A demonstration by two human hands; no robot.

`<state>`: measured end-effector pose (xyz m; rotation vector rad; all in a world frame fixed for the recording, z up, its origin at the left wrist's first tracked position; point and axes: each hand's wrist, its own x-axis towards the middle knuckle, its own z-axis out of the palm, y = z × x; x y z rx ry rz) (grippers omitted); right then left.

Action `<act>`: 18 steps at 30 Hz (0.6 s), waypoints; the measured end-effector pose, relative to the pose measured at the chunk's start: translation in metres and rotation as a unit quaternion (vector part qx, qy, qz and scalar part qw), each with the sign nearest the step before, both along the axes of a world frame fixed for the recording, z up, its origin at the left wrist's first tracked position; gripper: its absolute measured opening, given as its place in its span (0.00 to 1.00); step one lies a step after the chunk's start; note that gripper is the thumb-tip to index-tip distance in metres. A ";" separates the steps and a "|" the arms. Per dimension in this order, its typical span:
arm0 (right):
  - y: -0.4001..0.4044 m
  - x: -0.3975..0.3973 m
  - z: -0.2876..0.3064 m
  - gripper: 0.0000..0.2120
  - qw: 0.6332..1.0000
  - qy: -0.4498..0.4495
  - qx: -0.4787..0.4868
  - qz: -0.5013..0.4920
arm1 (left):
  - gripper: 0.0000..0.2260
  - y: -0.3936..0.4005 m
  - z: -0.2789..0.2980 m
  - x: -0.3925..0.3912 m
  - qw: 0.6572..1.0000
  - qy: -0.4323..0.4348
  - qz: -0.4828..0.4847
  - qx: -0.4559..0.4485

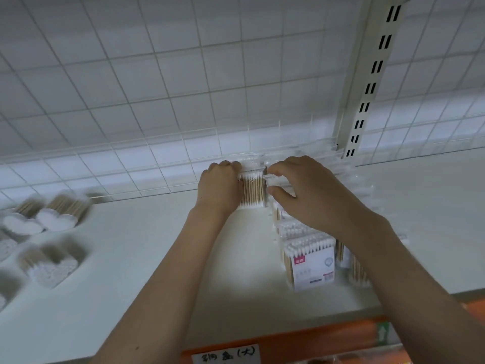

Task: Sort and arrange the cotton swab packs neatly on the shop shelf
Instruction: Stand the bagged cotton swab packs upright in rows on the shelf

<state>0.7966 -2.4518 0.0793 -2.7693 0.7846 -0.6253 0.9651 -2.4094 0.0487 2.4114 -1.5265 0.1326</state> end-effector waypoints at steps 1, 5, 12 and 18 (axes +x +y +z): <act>0.002 0.001 0.000 0.18 1.000 -0.003 0.003 0.000 | 0.17 0.001 0.000 0.000 1.000 -0.002 0.000 0.000; 0.010 0.006 -0.001 0.17 1.000 -0.011 0.004 -0.001 | 0.21 0.010 0.002 -0.002 1.000 -0.003 -0.008 -0.004; 0.034 0.026 -0.008 0.15 1.000 -0.011 -0.005 0.011 | 0.19 0.059 0.005 0.001 1.000 0.003 0.011 -0.022; 0.085 0.057 -0.020 0.18 0.999 -0.013 0.023 0.026 | 0.17 0.145 0.002 0.010 0.998 0.005 0.047 -0.043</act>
